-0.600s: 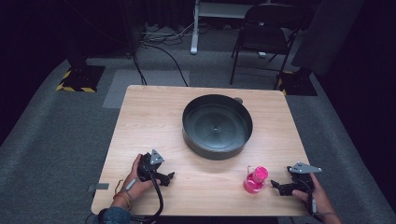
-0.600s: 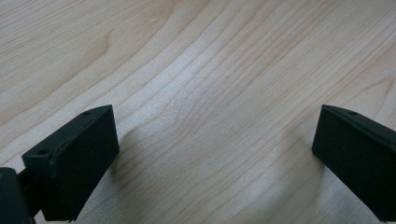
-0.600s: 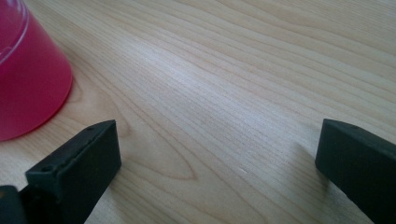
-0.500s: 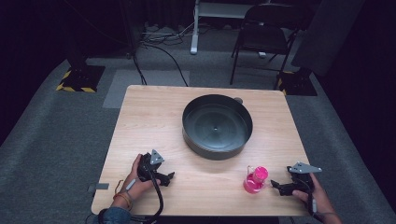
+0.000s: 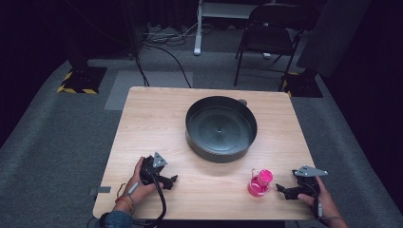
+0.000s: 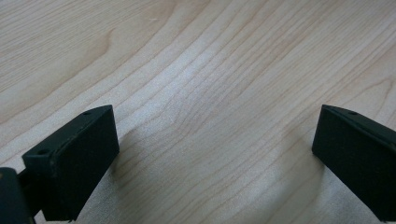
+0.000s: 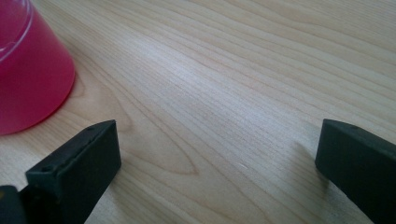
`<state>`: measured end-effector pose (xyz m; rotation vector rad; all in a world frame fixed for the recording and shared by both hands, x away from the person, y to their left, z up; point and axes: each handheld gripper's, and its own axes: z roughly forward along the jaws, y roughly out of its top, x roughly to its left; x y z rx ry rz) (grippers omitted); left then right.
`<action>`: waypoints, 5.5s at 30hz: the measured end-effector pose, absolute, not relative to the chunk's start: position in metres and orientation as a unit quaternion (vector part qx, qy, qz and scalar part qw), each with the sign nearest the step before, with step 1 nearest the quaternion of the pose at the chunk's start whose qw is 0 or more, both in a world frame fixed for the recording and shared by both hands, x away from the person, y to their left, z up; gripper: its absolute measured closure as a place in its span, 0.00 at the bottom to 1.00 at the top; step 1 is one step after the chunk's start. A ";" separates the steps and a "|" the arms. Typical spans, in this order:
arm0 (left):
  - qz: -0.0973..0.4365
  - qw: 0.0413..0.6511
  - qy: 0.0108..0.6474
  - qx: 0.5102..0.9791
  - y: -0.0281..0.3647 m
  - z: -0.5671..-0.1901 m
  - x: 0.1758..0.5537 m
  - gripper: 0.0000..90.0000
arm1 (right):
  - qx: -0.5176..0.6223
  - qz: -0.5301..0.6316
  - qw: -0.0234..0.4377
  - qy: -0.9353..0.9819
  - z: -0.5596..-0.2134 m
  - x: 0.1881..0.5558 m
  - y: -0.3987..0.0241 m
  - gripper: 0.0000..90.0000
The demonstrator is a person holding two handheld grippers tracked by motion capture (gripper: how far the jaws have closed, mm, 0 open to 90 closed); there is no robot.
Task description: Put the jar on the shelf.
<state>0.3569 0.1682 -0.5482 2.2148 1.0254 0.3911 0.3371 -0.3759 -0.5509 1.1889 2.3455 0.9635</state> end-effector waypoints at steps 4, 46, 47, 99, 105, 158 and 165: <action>0.149 0.329 0.392 0.846 0.168 -0.548 0.357 0.00 | 0.416 0.339 0.168 0.827 -0.551 0.338 -0.376 0.00; 0.150 0.329 0.393 0.846 0.168 -0.548 0.357 0.00 | 0.305 0.392 0.156 0.853 -0.484 0.307 -0.343 0.04; 0.150 0.329 0.393 0.846 0.168 -0.548 0.357 0.00 | 0.303 0.396 0.154 0.853 -0.482 0.306 -0.343 0.04; 0.150 0.329 0.393 0.846 0.168 -0.548 0.357 0.00 | 0.232 0.438 0.131 0.858 -0.481 0.321 -0.304 0.55; 0.150 0.329 0.393 0.846 0.168 -0.548 0.357 0.00 | 0.234 0.440 0.149 0.854 -0.479 0.321 -0.305 0.59; 0.150 0.328 0.395 0.845 0.167 -0.548 0.357 0.00 | 0.290 0.459 0.170 0.823 -0.416 0.359 -0.286 0.60; 0.150 0.328 0.395 0.845 0.167 -0.548 0.357 0.00 | 0.298 0.462 0.179 0.816 -0.401 0.366 -0.285 0.60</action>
